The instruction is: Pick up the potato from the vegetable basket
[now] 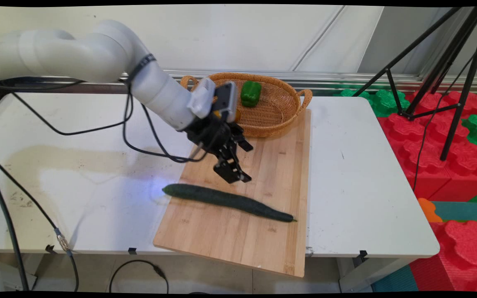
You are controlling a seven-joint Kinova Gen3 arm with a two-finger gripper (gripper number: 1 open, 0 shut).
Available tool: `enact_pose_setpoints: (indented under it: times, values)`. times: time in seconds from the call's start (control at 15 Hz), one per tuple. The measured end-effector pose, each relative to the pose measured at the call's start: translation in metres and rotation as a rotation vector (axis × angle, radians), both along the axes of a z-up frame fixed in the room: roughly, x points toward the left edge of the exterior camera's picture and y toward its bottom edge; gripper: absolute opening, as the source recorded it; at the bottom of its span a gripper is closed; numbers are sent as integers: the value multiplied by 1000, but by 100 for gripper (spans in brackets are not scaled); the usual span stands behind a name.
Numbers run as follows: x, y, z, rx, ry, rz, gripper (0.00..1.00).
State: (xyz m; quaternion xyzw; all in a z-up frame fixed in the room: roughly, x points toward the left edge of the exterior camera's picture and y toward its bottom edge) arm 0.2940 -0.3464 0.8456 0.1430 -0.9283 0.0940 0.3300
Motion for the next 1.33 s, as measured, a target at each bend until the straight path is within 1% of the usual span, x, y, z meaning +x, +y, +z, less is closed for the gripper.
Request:
enact_pose_setpoints:
  times: [0.4, 0.53, 0.8, 0.93, 1.13, 1.33]
  values:
    - [38, 11, 29, 3, 32, 27, 100]
    - [56, 14, 43, -2, 40, 40, 100]
    - [83, 14, 65, -13, 52, 76, 100]
    - [97, 12, 75, -26, 51, 98, 100]
    - [113, 6, 85, -42, 47, 126, 100]
    - [133, -8, 93, -68, 34, 161, 100]
